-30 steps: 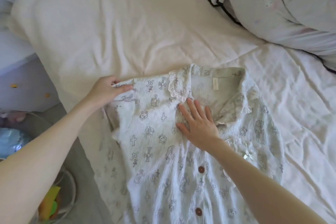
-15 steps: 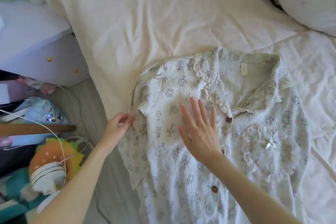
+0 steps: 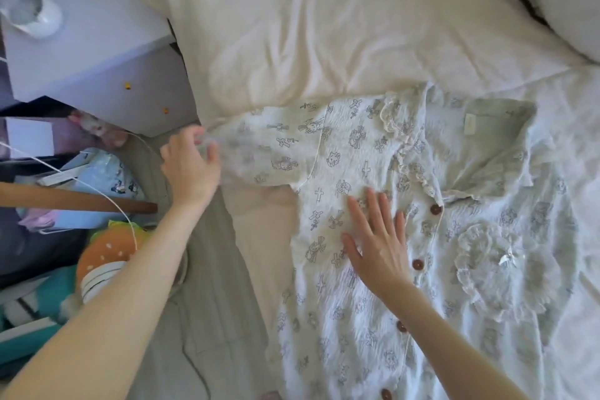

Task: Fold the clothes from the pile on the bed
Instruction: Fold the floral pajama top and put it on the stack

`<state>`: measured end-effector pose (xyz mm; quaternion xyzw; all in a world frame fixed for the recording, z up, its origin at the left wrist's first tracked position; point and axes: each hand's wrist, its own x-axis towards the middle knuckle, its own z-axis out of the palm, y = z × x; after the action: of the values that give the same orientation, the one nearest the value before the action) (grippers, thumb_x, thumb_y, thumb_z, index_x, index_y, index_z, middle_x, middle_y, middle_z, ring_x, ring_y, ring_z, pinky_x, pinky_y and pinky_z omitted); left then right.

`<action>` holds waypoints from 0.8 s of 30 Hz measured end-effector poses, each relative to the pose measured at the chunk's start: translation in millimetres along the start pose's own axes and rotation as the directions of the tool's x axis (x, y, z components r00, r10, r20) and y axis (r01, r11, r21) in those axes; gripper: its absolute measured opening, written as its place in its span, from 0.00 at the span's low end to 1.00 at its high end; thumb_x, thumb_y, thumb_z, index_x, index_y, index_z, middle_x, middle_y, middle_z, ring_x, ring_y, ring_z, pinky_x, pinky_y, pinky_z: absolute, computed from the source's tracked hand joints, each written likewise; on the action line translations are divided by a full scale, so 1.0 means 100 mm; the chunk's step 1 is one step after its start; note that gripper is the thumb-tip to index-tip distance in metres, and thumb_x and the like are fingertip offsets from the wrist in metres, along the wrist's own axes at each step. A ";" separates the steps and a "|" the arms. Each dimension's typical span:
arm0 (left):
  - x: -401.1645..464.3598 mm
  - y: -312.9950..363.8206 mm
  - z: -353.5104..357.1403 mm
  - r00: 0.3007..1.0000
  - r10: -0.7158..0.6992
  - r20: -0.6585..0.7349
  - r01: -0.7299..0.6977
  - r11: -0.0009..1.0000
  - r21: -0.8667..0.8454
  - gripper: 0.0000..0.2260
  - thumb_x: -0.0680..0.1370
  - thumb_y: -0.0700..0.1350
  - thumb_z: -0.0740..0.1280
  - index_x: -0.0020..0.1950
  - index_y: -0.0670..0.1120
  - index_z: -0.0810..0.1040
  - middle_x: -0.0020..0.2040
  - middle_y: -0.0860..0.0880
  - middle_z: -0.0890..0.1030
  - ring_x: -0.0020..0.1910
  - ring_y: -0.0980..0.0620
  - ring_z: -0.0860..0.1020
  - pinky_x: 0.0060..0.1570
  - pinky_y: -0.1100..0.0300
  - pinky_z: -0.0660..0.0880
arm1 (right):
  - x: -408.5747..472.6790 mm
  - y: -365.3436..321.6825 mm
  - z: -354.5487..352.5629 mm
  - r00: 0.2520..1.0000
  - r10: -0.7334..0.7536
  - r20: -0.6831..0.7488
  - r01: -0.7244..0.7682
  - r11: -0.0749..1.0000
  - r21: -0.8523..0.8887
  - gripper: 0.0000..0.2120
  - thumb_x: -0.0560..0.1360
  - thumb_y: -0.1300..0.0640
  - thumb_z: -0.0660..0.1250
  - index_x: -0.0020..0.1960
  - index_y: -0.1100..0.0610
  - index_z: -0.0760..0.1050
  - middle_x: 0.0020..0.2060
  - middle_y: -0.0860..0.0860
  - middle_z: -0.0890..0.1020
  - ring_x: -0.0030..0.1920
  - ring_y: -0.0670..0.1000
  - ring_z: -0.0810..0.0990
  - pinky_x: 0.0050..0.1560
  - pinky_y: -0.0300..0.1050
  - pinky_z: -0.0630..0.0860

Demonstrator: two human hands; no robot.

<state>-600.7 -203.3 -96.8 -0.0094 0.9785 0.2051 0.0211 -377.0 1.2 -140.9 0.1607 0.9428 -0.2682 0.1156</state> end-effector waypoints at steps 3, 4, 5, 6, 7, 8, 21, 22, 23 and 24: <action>-0.43 0.02 0.23 0.895 -0.237 0.377 0.340 0.911 -0.235 0.15 0.80 0.51 0.62 0.54 0.39 0.77 0.50 0.43 0.80 0.53 0.42 0.78 0.52 0.53 0.71 | 0.04 -0.01 -0.07 0.992 0.068 -0.103 -0.061 0.996 0.067 0.27 0.80 0.49 0.56 0.76 0.54 0.54 0.76 0.54 0.51 0.76 0.57 0.46 0.74 0.62 0.47; -0.62 0.04 0.31 0.793 -0.266 0.548 0.476 0.832 -0.285 0.18 0.79 0.54 0.62 0.55 0.39 0.77 0.49 0.44 0.81 0.50 0.44 0.80 0.50 0.53 0.74 | 0.10 0.03 -0.12 0.982 0.118 -0.148 -0.108 0.991 0.075 0.27 0.81 0.48 0.55 0.77 0.55 0.54 0.76 0.55 0.52 0.76 0.57 0.47 0.74 0.62 0.46; -0.81 0.05 0.38 0.709 -0.230 0.667 0.533 0.794 -0.292 0.19 0.78 0.56 0.62 0.57 0.41 0.77 0.48 0.47 0.82 0.47 0.49 0.81 0.50 0.53 0.75 | 0.19 0.10 -0.19 0.968 0.169 -0.185 -0.157 0.985 0.074 0.28 0.81 0.47 0.54 0.77 0.56 0.53 0.76 0.55 0.53 0.77 0.56 0.48 0.75 0.61 0.46; -1.01 0.06 0.45 0.679 -0.157 0.718 0.509 0.805 -0.305 0.19 0.78 0.56 0.62 0.59 0.44 0.76 0.49 0.50 0.81 0.45 0.55 0.80 0.50 0.57 0.76 | 0.29 0.18 -0.27 0.954 0.218 -0.207 -0.208 0.976 0.068 0.29 0.81 0.46 0.53 0.77 0.56 0.53 0.76 0.55 0.53 0.77 0.56 0.49 0.75 0.59 0.46; -1.18 0.06 0.49 0.685 -0.087 0.724 0.464 0.818 -0.340 0.17 0.77 0.55 0.64 0.61 0.46 0.75 0.49 0.53 0.80 0.44 0.61 0.78 0.49 0.64 0.75 | 0.40 0.26 -0.35 0.940 0.271 -0.209 -0.264 0.963 0.062 0.29 0.80 0.44 0.53 0.77 0.56 0.52 0.77 0.55 0.54 0.77 0.56 0.50 0.74 0.59 0.47; -1.32 0.04 0.54 0.705 -0.041 0.708 0.429 0.820 -0.379 0.16 0.77 0.53 0.65 0.61 0.47 0.73 0.50 0.55 0.78 0.43 0.65 0.76 0.47 0.71 0.72 | 0.51 0.35 -0.44 0.925 0.324 -0.199 -0.320 0.946 0.055 0.30 0.80 0.44 0.54 0.77 0.56 0.52 0.76 0.54 0.56 0.76 0.55 0.52 0.73 0.60 0.50; -1.78 -0.17 0.44 0.786 -0.022 0.618 0.409 0.767 -0.494 0.14 0.78 0.49 0.64 0.37 0.45 0.64 0.28 0.56 0.61 0.24 0.61 0.60 0.25 0.69 0.60 | 0.41 0.32 -0.60 0.943 0.244 -0.226 -0.257 0.966 -0.031 0.26 0.80 0.50 0.59 0.75 0.54 0.58 0.75 0.55 0.59 0.75 0.55 0.55 0.74 0.57 0.52; -1.85 -0.21 0.45 0.730 -0.009 0.683 0.429 0.784 -0.448 0.14 0.78 0.50 0.64 0.37 0.45 0.65 0.29 0.55 0.62 0.24 0.61 0.61 0.27 0.70 0.61 | 0.20 0.26 -0.51 0.940 0.250 -0.233 -0.252 0.968 0.021 0.26 0.80 0.51 0.59 0.75 0.55 0.59 0.75 0.56 0.59 0.76 0.56 0.54 0.75 0.56 0.51; -1.93 -0.26 0.45 0.665 0.003 0.746 0.444 0.802 -0.399 0.13 0.77 0.50 0.65 0.38 0.46 0.67 0.30 0.55 0.65 0.24 0.62 0.64 0.28 0.72 0.63 | -0.04 0.21 -0.41 0.932 0.275 -0.235 -0.263 0.961 0.080 0.25 0.80 0.53 0.59 0.75 0.57 0.60 0.75 0.57 0.59 0.76 0.57 0.55 0.74 0.57 0.52; -2.03 -0.32 0.46 0.597 0.011 0.802 0.471 0.804 -0.362 0.09 0.76 0.50 0.67 0.41 0.47 0.70 0.33 0.57 0.71 0.26 0.64 0.70 0.30 0.75 0.66 | -0.30 0.16 -0.31 0.922 0.313 -0.226 -0.290 0.948 0.131 0.24 0.80 0.54 0.60 0.74 0.57 0.61 0.75 0.58 0.60 0.75 0.58 0.55 0.74 0.58 0.52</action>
<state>-395.5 -212.0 -142.1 -0.0589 0.7617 0.4508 0.4616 -347.8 23.8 -113.5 0.3411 0.8999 -0.2700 0.0309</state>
